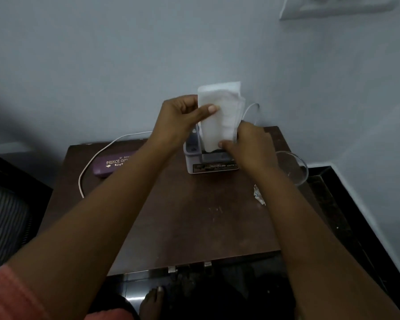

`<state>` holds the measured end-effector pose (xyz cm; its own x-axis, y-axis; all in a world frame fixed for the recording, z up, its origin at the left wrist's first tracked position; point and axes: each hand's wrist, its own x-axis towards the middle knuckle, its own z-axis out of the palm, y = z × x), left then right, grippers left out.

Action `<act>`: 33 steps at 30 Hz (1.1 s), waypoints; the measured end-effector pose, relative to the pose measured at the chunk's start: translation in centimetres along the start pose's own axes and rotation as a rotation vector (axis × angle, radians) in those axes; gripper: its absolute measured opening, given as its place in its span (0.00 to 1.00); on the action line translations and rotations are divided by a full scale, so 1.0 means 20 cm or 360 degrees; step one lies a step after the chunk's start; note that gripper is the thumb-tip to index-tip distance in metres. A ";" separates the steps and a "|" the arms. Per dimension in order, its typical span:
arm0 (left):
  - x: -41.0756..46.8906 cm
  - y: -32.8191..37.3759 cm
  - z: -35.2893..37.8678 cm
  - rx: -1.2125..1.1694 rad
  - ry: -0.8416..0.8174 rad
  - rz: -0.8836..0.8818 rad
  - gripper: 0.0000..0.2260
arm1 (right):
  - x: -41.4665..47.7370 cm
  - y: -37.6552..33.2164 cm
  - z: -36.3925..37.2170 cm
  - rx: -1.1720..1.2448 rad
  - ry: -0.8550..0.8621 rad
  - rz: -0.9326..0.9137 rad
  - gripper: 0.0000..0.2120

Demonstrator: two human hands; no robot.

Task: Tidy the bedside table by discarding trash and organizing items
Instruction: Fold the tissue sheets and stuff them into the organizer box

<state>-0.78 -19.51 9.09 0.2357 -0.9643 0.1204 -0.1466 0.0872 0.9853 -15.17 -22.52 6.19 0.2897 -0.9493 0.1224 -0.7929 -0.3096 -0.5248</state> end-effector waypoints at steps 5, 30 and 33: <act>0.07 -0.09 -0.02 0.0111 0.0030 0.0001 0.11 | 0.04 0.01 0.09 -0.0178 0.0022 -0.0101 0.17; 0.07 -0.26 -0.01 0.0279 -0.0019 -0.0016 0.09 | 0.03 0.04 0.15 -0.0147 -0.0008 0.0155 0.21; 0.07 -0.27 0.00 0.0415 -0.0056 -0.0006 0.09 | 0.05 0.04 0.15 0.0158 0.0018 0.0209 0.25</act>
<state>0.45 -21.37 3.88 0.2039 -0.9730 0.1081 -0.3894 0.0207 0.9208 -13.94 -23.62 3.27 0.1804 -0.9820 0.0565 -0.7665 -0.1763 -0.6176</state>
